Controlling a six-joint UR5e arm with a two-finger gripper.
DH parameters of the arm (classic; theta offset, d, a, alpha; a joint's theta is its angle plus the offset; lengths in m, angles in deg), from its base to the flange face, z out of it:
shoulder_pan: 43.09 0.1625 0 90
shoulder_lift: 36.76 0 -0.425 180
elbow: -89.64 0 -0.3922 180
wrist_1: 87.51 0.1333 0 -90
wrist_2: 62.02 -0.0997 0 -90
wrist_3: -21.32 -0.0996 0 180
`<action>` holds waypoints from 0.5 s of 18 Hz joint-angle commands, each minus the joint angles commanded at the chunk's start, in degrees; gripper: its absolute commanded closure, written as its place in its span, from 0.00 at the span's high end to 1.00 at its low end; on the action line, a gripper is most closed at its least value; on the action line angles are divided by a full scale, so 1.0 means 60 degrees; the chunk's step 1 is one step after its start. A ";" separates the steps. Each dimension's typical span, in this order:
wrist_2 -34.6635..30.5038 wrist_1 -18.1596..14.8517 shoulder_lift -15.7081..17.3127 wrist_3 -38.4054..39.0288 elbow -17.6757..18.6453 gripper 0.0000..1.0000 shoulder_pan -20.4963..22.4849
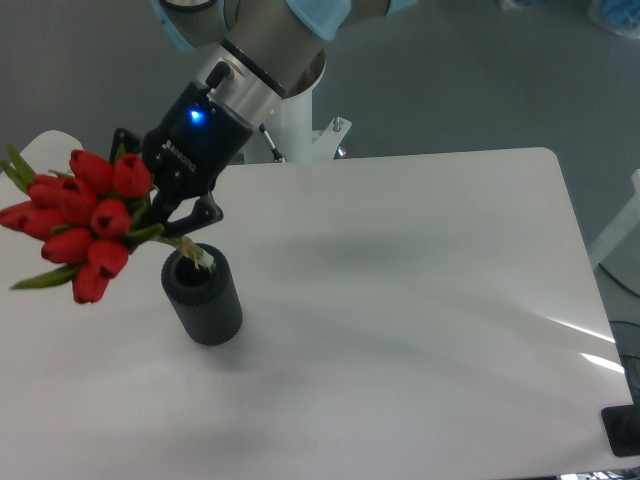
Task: Insert the flowers into the vase
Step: 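Tilt the bouquet and lower its stems into the vase opening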
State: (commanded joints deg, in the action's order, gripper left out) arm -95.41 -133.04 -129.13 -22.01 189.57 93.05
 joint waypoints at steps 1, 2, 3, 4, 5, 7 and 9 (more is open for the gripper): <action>0.0000 0.0000 0.0000 0.0000 -0.0015 0.32 -0.0029; 0.0000 0.0000 0.0000 -0.0015 -0.0015 0.31 -0.0044; 0.0000 0.0000 0.0000 0.0000 -0.0029 0.30 -0.0044; 0.0015 0.0000 -0.0014 0.0000 -0.0044 0.30 -0.0044; 0.0000 0.0000 -0.0029 0.0000 -0.0073 0.30 -0.0059; 0.0000 0.0073 -0.0102 -0.0029 -0.0073 0.30 -0.0059; 0.0000 0.0146 -0.0219 -0.0029 -0.0073 0.30 -0.0088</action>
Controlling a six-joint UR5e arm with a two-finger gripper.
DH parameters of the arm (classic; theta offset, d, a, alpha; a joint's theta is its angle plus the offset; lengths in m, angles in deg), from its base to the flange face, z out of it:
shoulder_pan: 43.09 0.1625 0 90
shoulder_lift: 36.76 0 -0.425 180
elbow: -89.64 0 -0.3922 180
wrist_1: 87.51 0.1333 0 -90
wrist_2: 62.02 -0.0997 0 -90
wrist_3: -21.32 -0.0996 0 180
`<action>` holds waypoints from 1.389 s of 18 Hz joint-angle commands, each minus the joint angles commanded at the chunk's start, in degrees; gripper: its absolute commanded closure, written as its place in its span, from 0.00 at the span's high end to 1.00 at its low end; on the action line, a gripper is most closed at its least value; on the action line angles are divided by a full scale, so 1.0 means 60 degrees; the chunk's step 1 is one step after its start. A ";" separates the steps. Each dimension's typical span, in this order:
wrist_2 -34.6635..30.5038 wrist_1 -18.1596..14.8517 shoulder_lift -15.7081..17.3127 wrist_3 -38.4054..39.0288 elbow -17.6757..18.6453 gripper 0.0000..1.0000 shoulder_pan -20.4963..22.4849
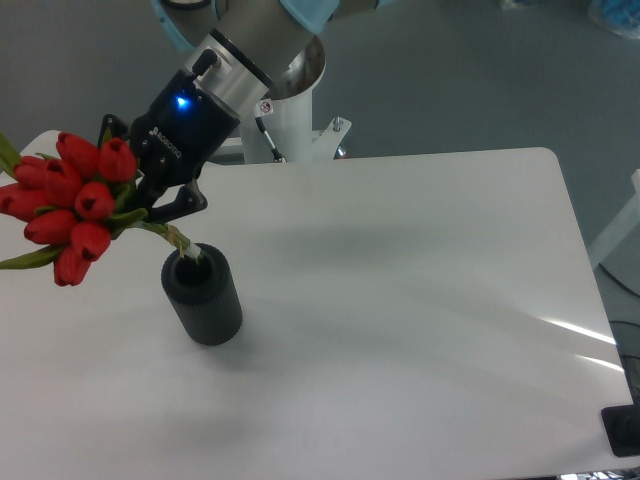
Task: Insert the flowers into the vase
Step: 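Tilt the bouquet and lower its stems into the vase opening, then push the stems down into the vase while rotating the bouquet upright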
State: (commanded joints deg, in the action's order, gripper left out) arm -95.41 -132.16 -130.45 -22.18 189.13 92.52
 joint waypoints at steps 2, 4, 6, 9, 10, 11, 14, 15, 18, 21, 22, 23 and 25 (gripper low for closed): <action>0.0000 0.0175 -0.0161 0.0000 0.0000 0.30 -0.0029; 0.0000 0.0190 -0.0191 0.0000 0.0014 0.30 -0.0044; 0.0000 0.0191 -0.0249 -0.0044 0.0029 0.30 -0.0088; 0.0000 0.0191 -0.0279 -0.0161 0.0117 0.30 -0.0103; 0.0000 0.0191 -0.0293 -0.0147 0.0132 0.30 -0.0103; 0.0000 0.0191 -0.0308 -0.0161 0.0161 0.30 -0.0103; 0.0000 0.0191 -0.0396 -0.0176 0.0234 0.31 -0.0117; 0.0000 0.0191 -0.0440 -0.0190 0.0249 0.31 -0.0117; 0.0000 0.0191 -0.0469 -0.0322 0.0337 0.31 -0.0117; 0.0000 0.0191 -0.0528 -0.0542 0.0425 0.31 -0.0103; 0.0000 0.0191 -0.0528 -0.0556 0.0483 0.31 -0.0103; 0.0000 0.0191 -0.0528 -0.0644 0.0512 0.31 -0.0088; 0.0000 0.0191 -0.0543 -0.0688 0.0585 0.31 -0.0059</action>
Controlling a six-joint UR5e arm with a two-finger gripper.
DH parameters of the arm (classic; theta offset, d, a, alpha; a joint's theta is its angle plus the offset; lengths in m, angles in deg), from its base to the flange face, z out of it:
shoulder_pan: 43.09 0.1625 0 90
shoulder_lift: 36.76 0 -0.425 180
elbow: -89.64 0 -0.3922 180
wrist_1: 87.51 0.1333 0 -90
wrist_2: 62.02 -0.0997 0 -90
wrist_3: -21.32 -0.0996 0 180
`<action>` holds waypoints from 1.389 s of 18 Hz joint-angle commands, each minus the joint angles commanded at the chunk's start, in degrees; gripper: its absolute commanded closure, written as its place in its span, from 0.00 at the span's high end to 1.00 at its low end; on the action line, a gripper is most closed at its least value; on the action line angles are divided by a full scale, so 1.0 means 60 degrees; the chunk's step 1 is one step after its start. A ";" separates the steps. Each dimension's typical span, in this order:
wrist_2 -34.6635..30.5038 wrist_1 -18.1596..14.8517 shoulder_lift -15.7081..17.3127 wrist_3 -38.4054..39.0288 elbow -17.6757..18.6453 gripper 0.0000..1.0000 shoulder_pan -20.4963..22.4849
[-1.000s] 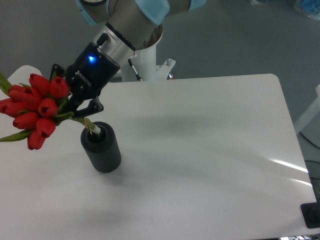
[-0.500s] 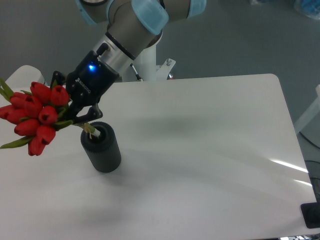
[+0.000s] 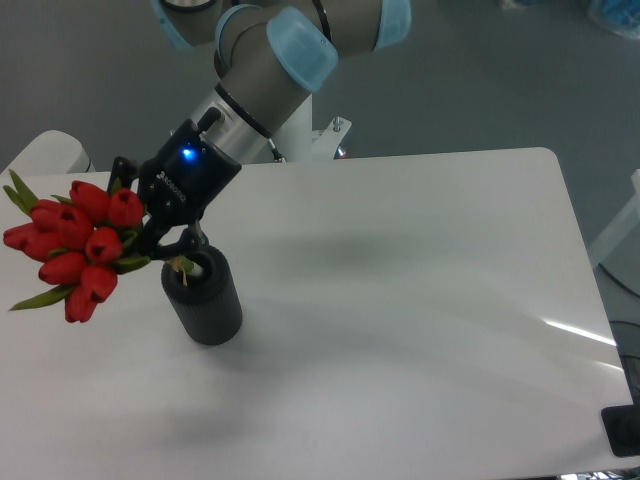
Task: Insert the flowers into the vase
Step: 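Push the stems down into the vase while rotating the bouquet upright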
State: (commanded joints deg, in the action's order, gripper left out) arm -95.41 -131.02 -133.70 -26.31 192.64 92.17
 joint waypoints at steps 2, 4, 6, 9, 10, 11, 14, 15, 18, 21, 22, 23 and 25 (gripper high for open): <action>0.0000 0.0000 0.0000 0.0014 0.0117 0.31 0.0029; 0.0015 0.0000 -0.0058 0.0014 0.0132 0.31 0.0059; 0.0087 0.0000 -0.0161 0.0014 0.0176 0.31 0.0117; 0.0409 0.0000 -0.0176 0.0015 0.0322 0.31 0.0336; 0.0555 0.0000 -0.0176 0.0015 0.0410 0.30 0.0352; 0.0673 0.0000 -0.0176 0.0000 0.0440 0.30 0.0395; 0.0762 0.0000 -0.0205 -0.0058 0.0440 0.30 0.0469; 0.0762 0.0000 -0.0220 -0.0146 0.0454 0.30 0.0469; 0.0762 0.0000 -0.0482 -0.0307 0.0440 0.30 0.0454; 0.0776 0.0015 -0.0527 -0.0469 0.0586 0.30 0.0469; 0.0791 0.0000 -0.0527 -0.0527 0.0630 0.30 0.0483; 0.0791 0.0000 -0.0527 -0.0585 0.0674 0.30 0.0484; 0.0878 0.0000 -0.0542 -0.0848 0.0747 0.30 0.0498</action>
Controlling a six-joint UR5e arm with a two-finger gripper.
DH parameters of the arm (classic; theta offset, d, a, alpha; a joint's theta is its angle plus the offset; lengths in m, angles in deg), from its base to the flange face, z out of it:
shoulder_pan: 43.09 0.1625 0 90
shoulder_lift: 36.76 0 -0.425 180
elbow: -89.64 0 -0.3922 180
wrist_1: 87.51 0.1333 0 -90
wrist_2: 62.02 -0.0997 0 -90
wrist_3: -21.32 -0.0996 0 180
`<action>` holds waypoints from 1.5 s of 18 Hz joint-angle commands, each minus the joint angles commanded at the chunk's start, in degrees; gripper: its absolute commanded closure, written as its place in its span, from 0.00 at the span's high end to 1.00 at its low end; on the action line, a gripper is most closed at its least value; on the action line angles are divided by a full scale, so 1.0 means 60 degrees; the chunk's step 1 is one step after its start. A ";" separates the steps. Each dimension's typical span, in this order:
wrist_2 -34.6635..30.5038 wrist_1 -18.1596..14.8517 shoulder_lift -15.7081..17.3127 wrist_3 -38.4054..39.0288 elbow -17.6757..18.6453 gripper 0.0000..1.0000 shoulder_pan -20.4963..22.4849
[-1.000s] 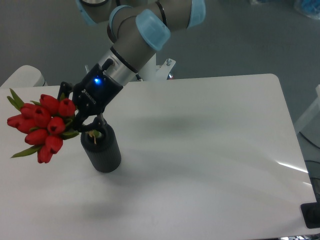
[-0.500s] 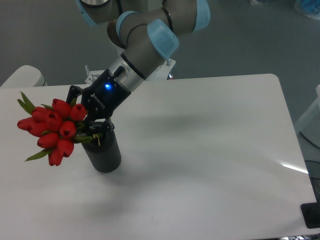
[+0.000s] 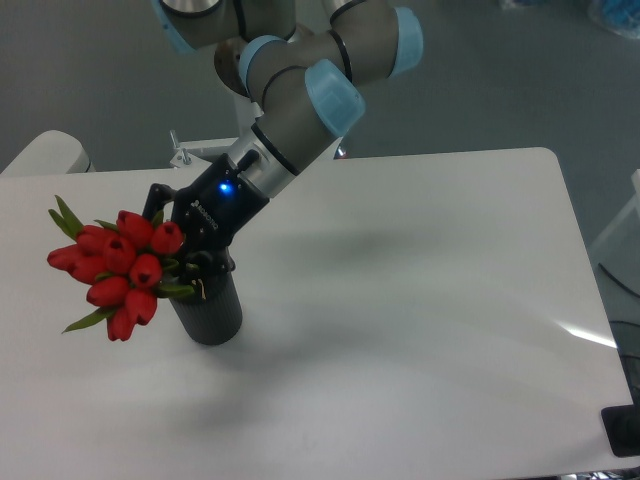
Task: Insert the flowers into the vase
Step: 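Push the stems down into the vase while rotating the bouquet upright, then open the gripper to release the bouquet in the vase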
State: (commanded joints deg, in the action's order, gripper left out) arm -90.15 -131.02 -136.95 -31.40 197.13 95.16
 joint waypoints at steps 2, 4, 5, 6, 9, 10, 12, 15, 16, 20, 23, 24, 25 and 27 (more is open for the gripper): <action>0.0074 0.0015 0.0000 -0.0191 0.0117 0.30 0.0044; 0.0190 0.0000 0.0015 -0.0338 0.0249 0.30 0.0059; 0.0220 0.0014 0.0015 -0.0397 0.0336 0.30 0.0059; 0.0220 0.0015 0.0015 -0.0470 0.0366 0.30 0.0059; 0.0220 0.0015 0.0015 -0.0806 0.0556 0.30 0.0059; 0.0220 0.0015 0.0015 -0.0836 0.0586 0.30 0.0044; 0.0220 0.0015 0.0029 -0.0895 0.0630 0.31 0.0058; 0.0235 0.0000 0.0044 -0.1232 0.0907 0.31 0.0263; 0.0235 0.0000 0.0044 -0.1247 0.0923 0.31 0.0264; 0.0235 0.0015 0.0059 -0.1480 0.1113 0.33 0.0249; 0.0235 0.0000 0.0059 -0.1554 0.1157 0.37 0.0235; 0.0235 0.0000 0.0059 -0.1554 0.1172 0.40 0.0235; 0.0235 0.0000 0.0059 -0.1554 0.1172 0.41 0.0235; 0.0235 0.0000 0.0044 -0.1554 0.1172 0.46 0.0264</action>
State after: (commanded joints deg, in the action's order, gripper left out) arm -88.74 -131.02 -136.69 -40.73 204.16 96.74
